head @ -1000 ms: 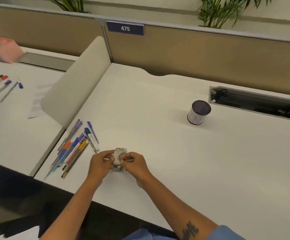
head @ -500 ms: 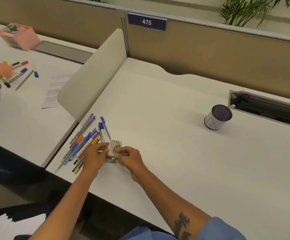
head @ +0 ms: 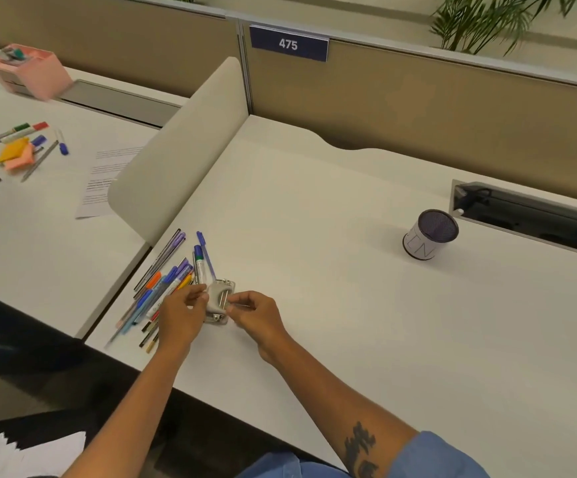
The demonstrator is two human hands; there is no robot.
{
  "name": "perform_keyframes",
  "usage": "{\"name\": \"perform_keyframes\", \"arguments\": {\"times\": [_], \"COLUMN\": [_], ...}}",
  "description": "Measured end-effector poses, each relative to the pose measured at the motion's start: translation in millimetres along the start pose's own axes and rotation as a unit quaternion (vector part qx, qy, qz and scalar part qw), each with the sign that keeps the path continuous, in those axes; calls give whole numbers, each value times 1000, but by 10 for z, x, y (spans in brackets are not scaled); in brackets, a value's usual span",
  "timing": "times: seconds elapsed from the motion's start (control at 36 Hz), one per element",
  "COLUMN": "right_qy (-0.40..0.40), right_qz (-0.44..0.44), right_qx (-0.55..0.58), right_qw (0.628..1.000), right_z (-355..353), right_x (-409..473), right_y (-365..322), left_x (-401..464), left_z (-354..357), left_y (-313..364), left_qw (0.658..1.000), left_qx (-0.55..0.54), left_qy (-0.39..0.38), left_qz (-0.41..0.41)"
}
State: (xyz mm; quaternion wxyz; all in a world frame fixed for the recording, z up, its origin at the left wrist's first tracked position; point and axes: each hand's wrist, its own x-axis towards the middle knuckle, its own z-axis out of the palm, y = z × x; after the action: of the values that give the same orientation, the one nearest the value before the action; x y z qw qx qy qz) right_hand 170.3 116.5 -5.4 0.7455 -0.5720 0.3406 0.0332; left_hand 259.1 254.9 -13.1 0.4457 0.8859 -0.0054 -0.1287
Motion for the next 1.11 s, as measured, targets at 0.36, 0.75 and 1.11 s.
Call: {"name": "perform_keyframes", "arguments": {"times": [0.36,0.75,1.11], "right_qy": [130,242,320], "right_qz": [-272,-203,-134], "right_qx": [-510,-569,-559], "right_qw": [805,760,753], "right_z": [-1061,-2834,-4250], "right_x": [-394,-1198,-1980], "right_y": [168,414,807], "left_x": [-732,-1645,-2449], "left_z": [763,1873,2843], "left_y": [452,1087,1432], "left_qw": [931,880,833], "left_qx": [220,238,255], "left_qy": [-5,-141,-234], "left_qz": [292,387,432]}}
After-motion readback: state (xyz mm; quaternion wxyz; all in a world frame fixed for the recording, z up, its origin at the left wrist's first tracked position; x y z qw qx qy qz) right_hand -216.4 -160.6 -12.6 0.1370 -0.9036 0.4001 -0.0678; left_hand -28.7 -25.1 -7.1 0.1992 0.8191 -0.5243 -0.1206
